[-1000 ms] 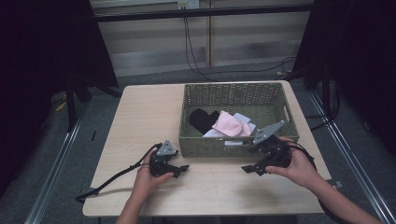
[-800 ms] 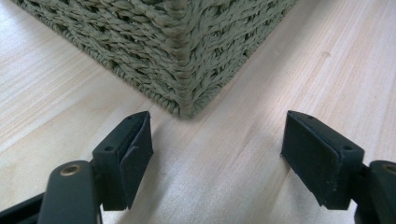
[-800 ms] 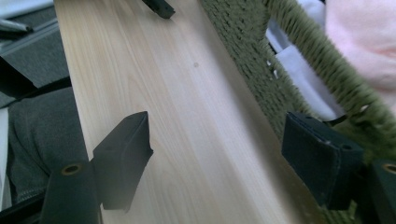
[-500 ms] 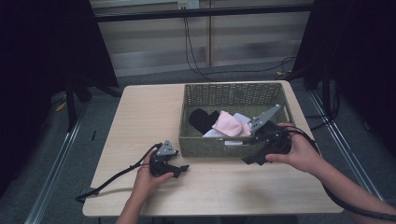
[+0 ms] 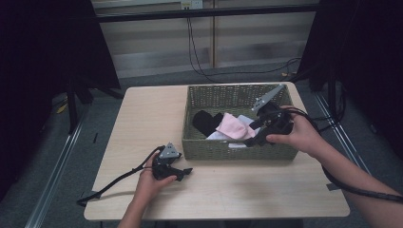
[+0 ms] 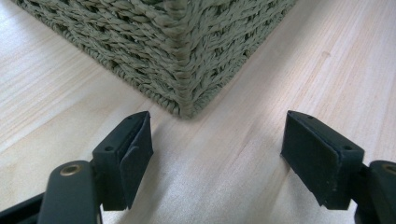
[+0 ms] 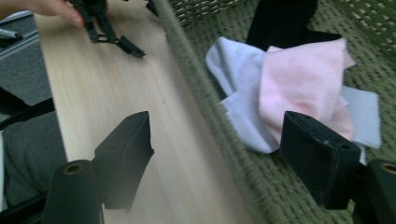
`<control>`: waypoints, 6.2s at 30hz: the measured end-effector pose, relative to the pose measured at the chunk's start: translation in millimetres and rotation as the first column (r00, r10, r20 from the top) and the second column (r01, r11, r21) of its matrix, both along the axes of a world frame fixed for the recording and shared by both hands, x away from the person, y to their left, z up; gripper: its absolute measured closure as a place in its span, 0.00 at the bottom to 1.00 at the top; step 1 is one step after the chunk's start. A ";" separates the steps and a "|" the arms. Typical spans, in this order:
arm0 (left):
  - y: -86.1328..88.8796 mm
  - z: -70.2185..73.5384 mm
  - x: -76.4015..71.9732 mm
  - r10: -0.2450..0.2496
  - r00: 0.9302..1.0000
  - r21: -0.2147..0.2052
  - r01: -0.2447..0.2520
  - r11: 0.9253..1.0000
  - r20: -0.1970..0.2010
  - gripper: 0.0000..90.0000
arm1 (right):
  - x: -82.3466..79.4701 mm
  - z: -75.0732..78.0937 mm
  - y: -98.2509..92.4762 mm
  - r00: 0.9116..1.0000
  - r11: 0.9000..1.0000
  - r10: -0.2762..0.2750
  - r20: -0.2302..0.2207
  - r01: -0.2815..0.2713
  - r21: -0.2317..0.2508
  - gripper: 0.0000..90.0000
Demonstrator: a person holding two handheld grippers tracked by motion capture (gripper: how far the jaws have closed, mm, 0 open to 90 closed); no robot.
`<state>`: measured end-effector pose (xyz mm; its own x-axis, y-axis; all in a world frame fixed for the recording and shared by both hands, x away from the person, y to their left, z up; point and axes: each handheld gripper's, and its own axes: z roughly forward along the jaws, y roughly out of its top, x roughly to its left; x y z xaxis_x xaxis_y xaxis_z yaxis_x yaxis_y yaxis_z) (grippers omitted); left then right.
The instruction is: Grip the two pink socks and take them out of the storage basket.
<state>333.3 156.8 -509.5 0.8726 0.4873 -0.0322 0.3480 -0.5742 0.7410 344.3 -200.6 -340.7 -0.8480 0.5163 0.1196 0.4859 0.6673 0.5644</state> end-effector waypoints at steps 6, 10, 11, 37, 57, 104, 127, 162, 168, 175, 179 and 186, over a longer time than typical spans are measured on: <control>0.0 0.1 0.0 0.000 1.000 0.001 0.000 1.000 0.000 0.27 | 29.2 -8.1 -0.5 0.998 0.997 -0.063 0.001 0.063 -0.034 0.27; 0.2 0.1 0.1 -0.002 1.000 0.000 0.002 1.000 0.000 0.27 | 43.3 -15.9 -1.8 0.995 0.995 -0.096 -0.003 0.096 -0.033 0.28; 0.2 0.1 0.1 -0.002 1.000 0.000 0.002 1.000 0.000 0.27 | 47.4 -18.7 -2.0 0.994 0.994 -0.105 -0.005 0.105 -0.034 0.28; 0.6 -0.1 0.6 -0.008 1.000 -0.004 0.008 1.000 0.000 0.27 | 114.0 -85.6 25.3 0.981 0.980 -0.191 -0.019 0.189 -0.065 0.29; 1.3 0.2 0.2 -0.001 1.000 0.000 0.001 1.000 0.000 0.27 | 114.2 -65.3 21.4 0.989 0.991 -0.136 -0.053 0.135 -0.027 0.89; 1.8 0.3 0.0 -0.001 1.000 0.003 0.001 1.000 0.001 0.27 | 36.4 30.9 -14.5 0.999 0.993 0.039 0.012 -0.040 0.115 0.89; 2.2 0.6 0.4 -0.006 1.000 0.010 0.006 1.000 0.003 0.27 | -14.8 18.7 10.8 0.978 0.972 0.207 0.013 -0.207 0.113 0.88; 2.3 0.5 0.2 -0.005 1.000 0.010 0.005 1.000 0.003 0.27 | -29.7 -71.2 42.8 0.965 0.967 0.254 -0.059 -0.252 0.037 0.86; 2.3 0.5 0.2 -0.004 1.000 0.009 0.004 1.000 0.004 0.27 | -30.2 -84.5 45.5 0.964 0.967 0.256 -0.067 -0.256 0.009 0.86; 2.3 0.5 0.2 -0.004 1.000 0.009 0.004 1.000 0.004 0.27 | -28.7 -95.7 45.5 0.965 0.968 0.251 -0.077 -0.252 0.007 0.86; 2.4 0.7 0.1 -0.005 1.000 0.011 0.005 1.000 0.003 0.27 | -28.2 -99.3 45.6 0.968 0.972 0.236 -0.082 -0.236 0.006 0.84; 2.5 0.7 0.1 -0.005 1.000 0.011 0.005 1.000 0.003 0.27 | -28.2 -101.9 46.2 0.968 0.973 0.232 -0.094 -0.232 0.006 0.74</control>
<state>333.4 159.3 -508.8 0.8749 0.4836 -0.0244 0.3433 -0.5840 0.7356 316.0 -154.4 -442.6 -0.9297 0.3077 0.2023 0.3682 0.7705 0.5203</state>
